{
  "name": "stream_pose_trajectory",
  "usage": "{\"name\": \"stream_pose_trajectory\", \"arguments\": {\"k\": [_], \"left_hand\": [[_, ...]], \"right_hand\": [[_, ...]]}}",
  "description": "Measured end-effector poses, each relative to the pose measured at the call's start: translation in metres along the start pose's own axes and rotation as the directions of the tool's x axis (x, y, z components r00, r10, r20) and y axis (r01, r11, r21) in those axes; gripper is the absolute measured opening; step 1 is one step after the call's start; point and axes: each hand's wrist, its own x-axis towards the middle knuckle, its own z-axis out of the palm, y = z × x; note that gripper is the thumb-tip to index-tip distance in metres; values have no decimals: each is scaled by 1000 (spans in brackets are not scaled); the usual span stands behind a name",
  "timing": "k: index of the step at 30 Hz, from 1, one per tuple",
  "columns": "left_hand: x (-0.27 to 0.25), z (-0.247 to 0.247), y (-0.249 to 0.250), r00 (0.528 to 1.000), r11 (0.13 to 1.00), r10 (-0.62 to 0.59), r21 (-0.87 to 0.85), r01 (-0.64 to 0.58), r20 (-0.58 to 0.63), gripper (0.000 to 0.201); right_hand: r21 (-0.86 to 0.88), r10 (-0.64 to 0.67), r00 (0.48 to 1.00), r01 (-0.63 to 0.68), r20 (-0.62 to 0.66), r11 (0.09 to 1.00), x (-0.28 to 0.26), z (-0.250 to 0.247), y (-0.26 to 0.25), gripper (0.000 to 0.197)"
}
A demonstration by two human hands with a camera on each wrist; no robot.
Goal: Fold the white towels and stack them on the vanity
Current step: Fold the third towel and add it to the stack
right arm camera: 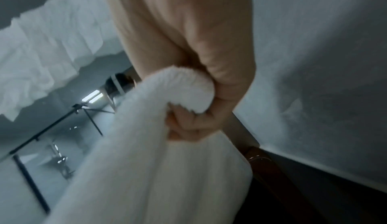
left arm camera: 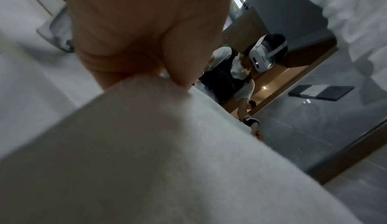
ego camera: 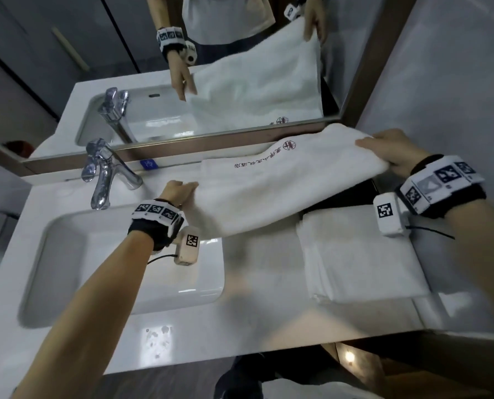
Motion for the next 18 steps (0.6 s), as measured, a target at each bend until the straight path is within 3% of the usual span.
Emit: {"name": "stream_pose_trajectory", "arguments": {"k": [2, 4, 5, 8, 10, 13, 18], "left_hand": [[-8, 4, -10, 993, 994, -97, 66, 92, 62, 40], [-19, 16, -26, 977, 985, -159, 89, 147, 139, 19], [-25, 23, -36, 965, 982, -184, 71, 174, 187, 17], [-42, 41, -61, 928, 971, -236, 28, 238, 290, 24], [-49, 50, -72, 936, 970, -220, -42, 240, 274, 23], [-60, 57, -78, 963, 965, -174, -158, 208, 208, 23], [-80, 60, -88, 959, 947, -151, -244, 210, 240, 25]], "right_hand": [[-94, 56, 998, -55, 6, 994, -8, -5, 12, 38], [-227, 117, 993, -107, 31, 968, -17, -7, 31, 13], [-271, 160, 984, -135, 73, 953, -22, -6, 42, 10], [-385, 290, 942, -208, 170, 899, -37, -1, 68, 21], [-431, 296, 944, -209, 146, 878, -41, 1, 78, 36], [-403, 271, 958, -214, 91, 890, -45, 4, 80, 43], [-136, 257, 957, -239, 134, 961, -54, -6, 74, 27]]}}
